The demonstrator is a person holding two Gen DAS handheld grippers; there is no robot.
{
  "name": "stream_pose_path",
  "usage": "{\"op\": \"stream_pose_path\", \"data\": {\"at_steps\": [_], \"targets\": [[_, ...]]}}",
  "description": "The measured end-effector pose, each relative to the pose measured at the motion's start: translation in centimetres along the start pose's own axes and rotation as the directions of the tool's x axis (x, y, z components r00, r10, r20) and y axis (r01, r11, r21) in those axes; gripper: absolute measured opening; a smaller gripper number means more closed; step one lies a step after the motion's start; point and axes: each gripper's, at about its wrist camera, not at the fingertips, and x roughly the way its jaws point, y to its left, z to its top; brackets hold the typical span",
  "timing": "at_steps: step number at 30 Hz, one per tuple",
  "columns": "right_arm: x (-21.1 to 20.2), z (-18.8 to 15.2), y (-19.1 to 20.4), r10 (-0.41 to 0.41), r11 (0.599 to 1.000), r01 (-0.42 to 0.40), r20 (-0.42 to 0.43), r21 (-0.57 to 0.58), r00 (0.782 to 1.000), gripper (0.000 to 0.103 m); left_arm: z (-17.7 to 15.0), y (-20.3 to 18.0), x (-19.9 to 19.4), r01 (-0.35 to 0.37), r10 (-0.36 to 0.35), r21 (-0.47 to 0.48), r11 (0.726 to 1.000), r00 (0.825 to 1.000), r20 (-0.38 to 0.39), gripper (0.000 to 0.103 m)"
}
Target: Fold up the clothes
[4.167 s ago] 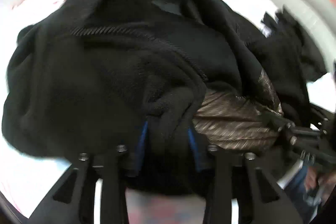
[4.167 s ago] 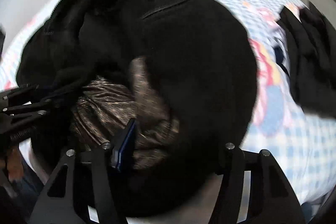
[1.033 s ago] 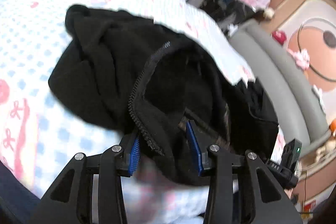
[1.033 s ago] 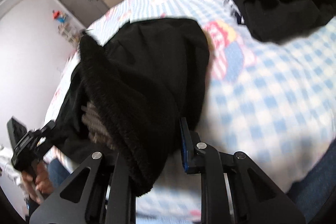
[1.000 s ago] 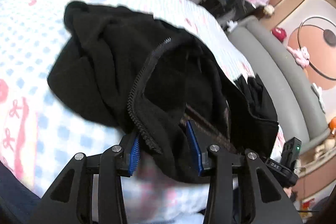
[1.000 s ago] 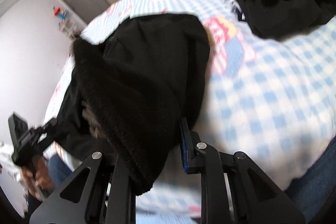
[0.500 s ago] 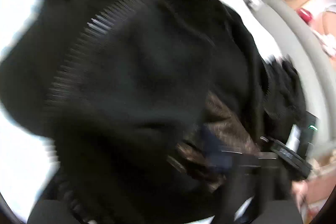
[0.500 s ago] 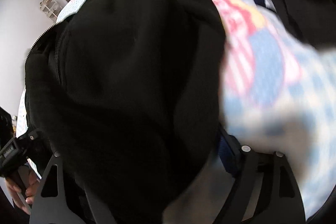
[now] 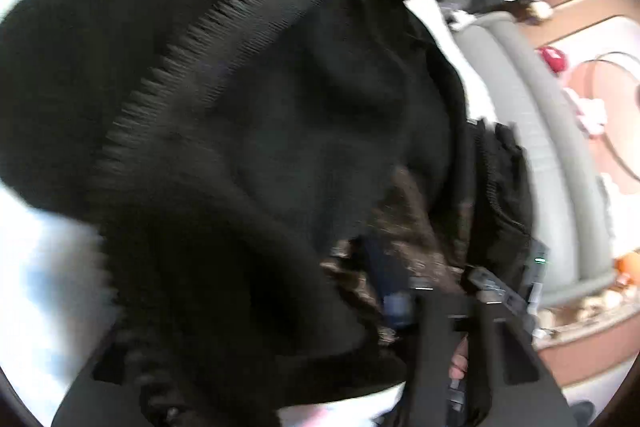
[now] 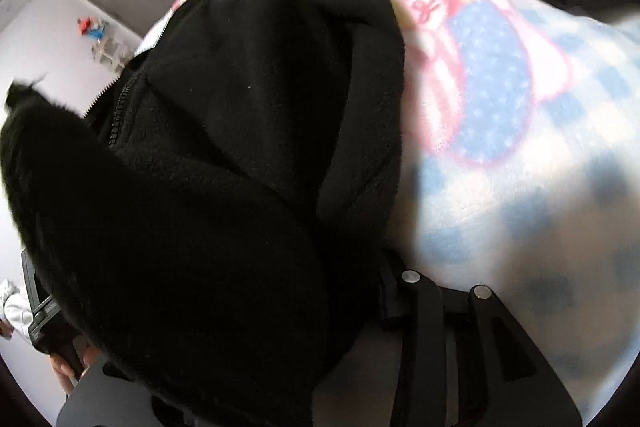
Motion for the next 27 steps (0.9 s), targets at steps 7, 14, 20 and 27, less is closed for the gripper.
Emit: {"op": "stream_pose_path", "data": {"at_steps": [7, 14, 20, 27], "targets": [[2.4, -0.1, 3.1, 0.005, 0.999, -0.003, 0.050, -0.040, 0.999, 0.059, 0.4, -1.5, 1.0, -0.060, 0.065, 0.048, 0.997, 0.993, -0.102, 0.087], [1.4, 3.3, 7.2, -0.007, 0.999, 0.009, 0.046, -0.046, 0.999, 0.022, 2.7, -8.0, -7.8, -0.237, 0.201, 0.115, 0.965, 0.945, 0.258, 0.015], [-5.5, 3.3, 12.7, 0.207, 0.978, -0.203, 0.128, -0.042, 0.970, 0.016, -1.0, -9.0, -17.8, 0.050, -0.077, 0.111, 0.993, 0.962, 0.261, 0.008], [-9.2, 3.0, 18.8, 0.242, 0.955, -0.217, 0.106, -0.204, 0.964, 0.016, -1.9, -4.6, -18.9, -0.121, 0.104, 0.063, 0.991, 0.970, 0.220, 0.008]]}}
